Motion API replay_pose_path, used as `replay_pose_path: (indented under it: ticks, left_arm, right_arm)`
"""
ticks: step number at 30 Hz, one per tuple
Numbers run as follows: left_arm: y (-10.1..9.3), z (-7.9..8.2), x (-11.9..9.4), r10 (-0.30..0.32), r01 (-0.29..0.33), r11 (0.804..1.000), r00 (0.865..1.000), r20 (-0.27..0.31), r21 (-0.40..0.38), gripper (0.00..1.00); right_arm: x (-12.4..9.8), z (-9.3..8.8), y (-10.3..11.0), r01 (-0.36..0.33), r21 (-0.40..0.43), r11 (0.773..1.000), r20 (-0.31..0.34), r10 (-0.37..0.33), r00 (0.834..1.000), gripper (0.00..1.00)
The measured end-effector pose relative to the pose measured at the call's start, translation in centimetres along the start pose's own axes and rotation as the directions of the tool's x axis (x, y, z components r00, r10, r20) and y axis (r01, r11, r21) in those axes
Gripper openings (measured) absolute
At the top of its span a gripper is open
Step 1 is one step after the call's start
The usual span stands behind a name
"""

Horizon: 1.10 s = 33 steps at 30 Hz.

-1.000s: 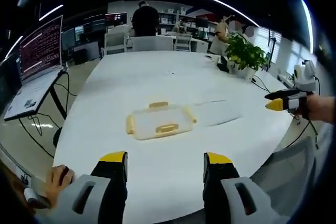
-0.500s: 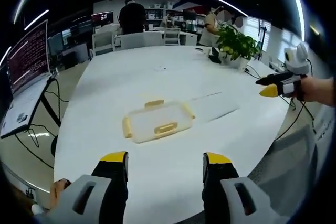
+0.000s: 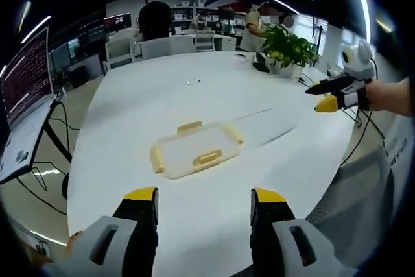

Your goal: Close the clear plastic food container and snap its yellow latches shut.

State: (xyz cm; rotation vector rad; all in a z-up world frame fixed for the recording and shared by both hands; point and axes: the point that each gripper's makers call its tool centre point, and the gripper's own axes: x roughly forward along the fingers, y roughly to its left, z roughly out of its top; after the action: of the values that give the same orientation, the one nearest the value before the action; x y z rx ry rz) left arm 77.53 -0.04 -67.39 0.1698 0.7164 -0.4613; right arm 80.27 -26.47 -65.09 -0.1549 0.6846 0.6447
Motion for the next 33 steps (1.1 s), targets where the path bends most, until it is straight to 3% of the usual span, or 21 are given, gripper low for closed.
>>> replay_pose_path:
  ticks: [17, 33]
  left_arm:
    - [2.4, 1.9, 2.3, -0.036, 0.037, 0.992, 0.999, -0.011, 0.117, 0.52]
    - [3.6, 0.5, 3.8, -0.086, 0.105, 0.974, 0.991, -0.1, 0.202, 0.52]
  right_arm:
    - [3.9, 1.1, 1.2, -0.112, -0.158, 0.981, -0.059, 0.104, 0.993, 0.55]
    - [6.8, 2.1, 1.9, -0.182, -0.234, 0.955, -0.121, 0.157, 0.98, 0.55]
